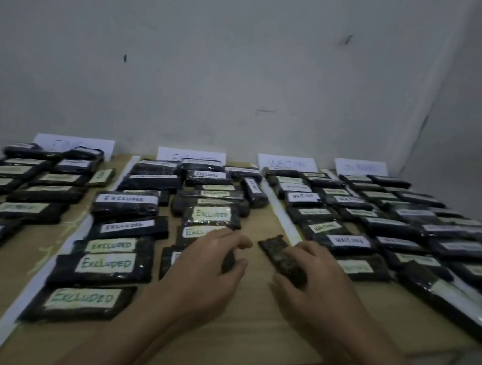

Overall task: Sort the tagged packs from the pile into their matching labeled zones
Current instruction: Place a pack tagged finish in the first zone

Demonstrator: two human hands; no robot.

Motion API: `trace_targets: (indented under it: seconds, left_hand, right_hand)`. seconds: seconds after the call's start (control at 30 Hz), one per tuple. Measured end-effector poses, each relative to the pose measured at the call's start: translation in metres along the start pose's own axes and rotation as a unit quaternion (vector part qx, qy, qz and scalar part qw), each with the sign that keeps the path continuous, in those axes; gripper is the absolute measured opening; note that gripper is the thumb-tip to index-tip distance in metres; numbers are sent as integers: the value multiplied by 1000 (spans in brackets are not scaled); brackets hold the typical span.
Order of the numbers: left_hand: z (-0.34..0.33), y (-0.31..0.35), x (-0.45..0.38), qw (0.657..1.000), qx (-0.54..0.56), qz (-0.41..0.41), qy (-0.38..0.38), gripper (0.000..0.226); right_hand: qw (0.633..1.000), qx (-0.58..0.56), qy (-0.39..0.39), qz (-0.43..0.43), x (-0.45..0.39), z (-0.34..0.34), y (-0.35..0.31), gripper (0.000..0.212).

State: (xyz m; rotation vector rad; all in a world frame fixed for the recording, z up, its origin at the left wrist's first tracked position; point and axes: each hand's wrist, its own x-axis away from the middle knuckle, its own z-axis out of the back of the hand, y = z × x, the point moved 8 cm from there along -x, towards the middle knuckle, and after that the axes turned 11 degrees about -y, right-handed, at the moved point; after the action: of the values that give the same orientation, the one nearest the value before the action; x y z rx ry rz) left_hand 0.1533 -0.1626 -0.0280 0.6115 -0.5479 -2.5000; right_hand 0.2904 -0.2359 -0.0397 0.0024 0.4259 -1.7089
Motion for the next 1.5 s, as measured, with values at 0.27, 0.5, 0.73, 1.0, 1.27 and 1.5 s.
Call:
trace_targets:
  seconds: [0.27,0.5,0.73,1.0,1.27,1.5]
  left_hand:
    - [-25,5,-17,999,1,9,-30,34]
    - [-15,4,-24,987,134,85,35,42]
    - [-27,0,-23,883,442,159,-5,19]
    - [-25,2,-23,850,506,148,4,18]
    - [-27,-5,-18,862,482,158,3,18]
    - [-21,-8,-12,879,448,162,1,13]
  right_hand:
    - [999,23,-6,31,10,-18,13,22]
    - [952,-246,182,-20,26,25,43,21]
    - [811,-561,130,-98,19,18,58,20]
    - [781,-606,115,-98,9,14,56,20]
    - [799,-584,105,-98,11,9,53,18]
    - [821,-557,104,-66,8,7,41,15]
